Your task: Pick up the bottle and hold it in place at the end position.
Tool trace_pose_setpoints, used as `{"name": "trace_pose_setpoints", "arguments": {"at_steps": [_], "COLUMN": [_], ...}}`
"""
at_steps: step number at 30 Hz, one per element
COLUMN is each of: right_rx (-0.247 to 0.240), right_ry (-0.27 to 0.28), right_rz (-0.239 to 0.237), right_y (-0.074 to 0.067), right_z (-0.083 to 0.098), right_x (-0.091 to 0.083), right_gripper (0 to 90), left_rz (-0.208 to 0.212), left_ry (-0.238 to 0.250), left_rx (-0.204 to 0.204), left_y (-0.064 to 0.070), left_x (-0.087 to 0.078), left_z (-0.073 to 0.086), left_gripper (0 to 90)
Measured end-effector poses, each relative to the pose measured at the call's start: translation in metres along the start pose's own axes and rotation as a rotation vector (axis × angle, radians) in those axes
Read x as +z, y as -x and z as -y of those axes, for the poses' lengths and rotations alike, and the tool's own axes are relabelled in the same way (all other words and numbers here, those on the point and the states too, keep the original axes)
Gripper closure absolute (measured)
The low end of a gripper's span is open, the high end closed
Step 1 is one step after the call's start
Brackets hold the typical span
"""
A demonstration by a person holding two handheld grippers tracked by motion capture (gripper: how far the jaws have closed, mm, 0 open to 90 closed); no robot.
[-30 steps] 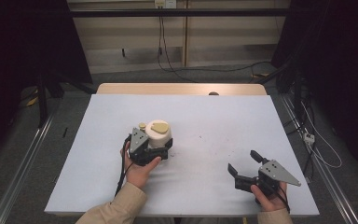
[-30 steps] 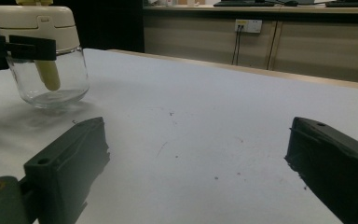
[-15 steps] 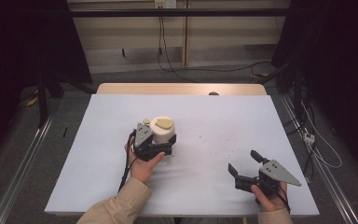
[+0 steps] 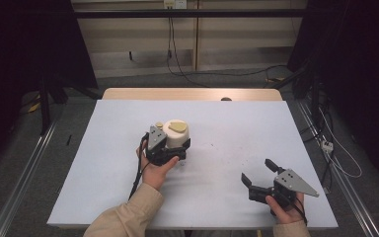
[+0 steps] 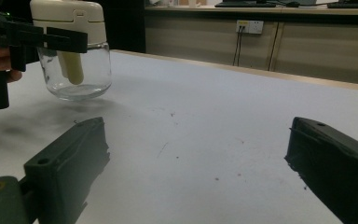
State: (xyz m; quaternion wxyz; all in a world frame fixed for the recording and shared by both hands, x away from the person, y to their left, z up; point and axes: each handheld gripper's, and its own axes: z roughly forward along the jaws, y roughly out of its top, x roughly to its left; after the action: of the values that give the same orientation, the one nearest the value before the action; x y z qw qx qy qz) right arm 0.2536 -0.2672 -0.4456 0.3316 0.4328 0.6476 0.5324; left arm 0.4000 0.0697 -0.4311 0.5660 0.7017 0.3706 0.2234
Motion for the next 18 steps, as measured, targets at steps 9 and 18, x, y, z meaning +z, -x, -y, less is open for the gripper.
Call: {"name": "trace_pose_setpoints", "arguments": {"at_steps": [9,18], "right_rx": [-0.001,0.003], "right_ry": [-0.001,-0.002], "right_rz": [-0.008,-0.008], "right_y": [0.000,0.000], "right_z": [0.000,0.000], "right_x": [0.001,0.000], "right_gripper": [4.4,4.4], "left_rz": [0.004,0.014], "left_ry": [-0.005,-0.006], "left_rx": [0.013,0.010], "left_y": [0.001,0.003], "left_x": [0.006,0.013], "left_z": [-0.006,-0.008], "left_gripper": [5.3,5.3]}}
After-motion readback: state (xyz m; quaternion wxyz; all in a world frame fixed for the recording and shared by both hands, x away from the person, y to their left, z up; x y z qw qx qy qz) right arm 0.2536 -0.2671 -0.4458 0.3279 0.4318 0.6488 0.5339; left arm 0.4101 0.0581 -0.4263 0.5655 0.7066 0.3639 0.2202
